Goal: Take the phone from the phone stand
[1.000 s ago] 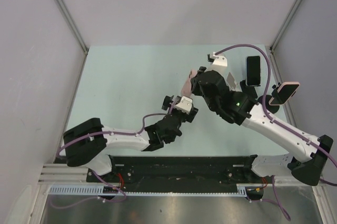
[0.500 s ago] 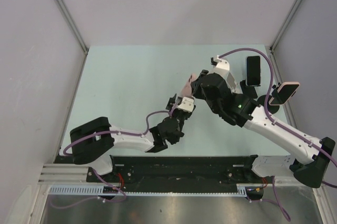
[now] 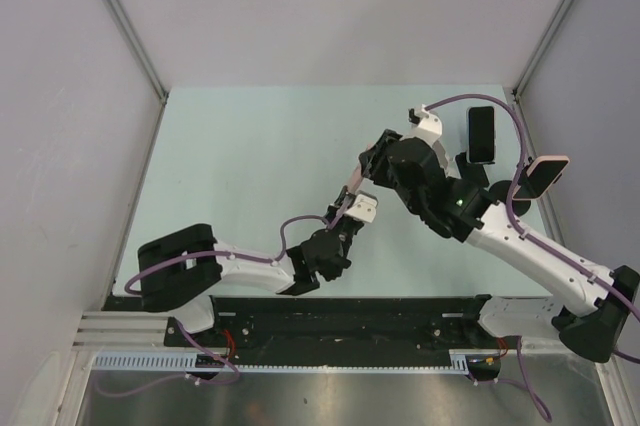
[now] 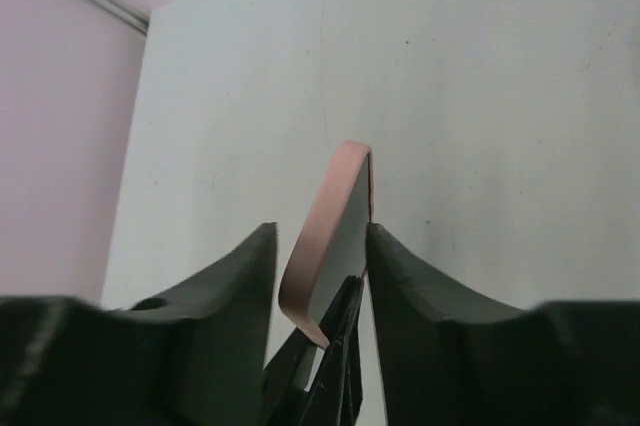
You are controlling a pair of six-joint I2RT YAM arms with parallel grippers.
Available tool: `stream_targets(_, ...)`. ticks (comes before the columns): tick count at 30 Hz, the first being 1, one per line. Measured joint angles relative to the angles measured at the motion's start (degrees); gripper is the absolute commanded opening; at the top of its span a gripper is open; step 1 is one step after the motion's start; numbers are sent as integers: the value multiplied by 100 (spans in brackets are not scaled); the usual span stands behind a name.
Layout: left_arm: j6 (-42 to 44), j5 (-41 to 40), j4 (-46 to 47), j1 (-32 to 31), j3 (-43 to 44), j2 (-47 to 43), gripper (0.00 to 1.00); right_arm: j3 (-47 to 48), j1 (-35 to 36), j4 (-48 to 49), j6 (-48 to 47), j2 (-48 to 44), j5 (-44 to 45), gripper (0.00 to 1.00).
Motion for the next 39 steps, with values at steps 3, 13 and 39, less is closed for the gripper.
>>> stream_targets(3,-103,46,37,-11,-177,-140,1,-70,-136,153,-116,-160,-31,69)
stream_targets(13,-575,273,-485,109,-730,-1285,0,-334,-544,791,-1209,-914,-468,98)
stream_targets(39,-3950,7698,-6688,7715,1189,-1436,0,-2439,-1392,1349,-2844,-2850,-1825,100)
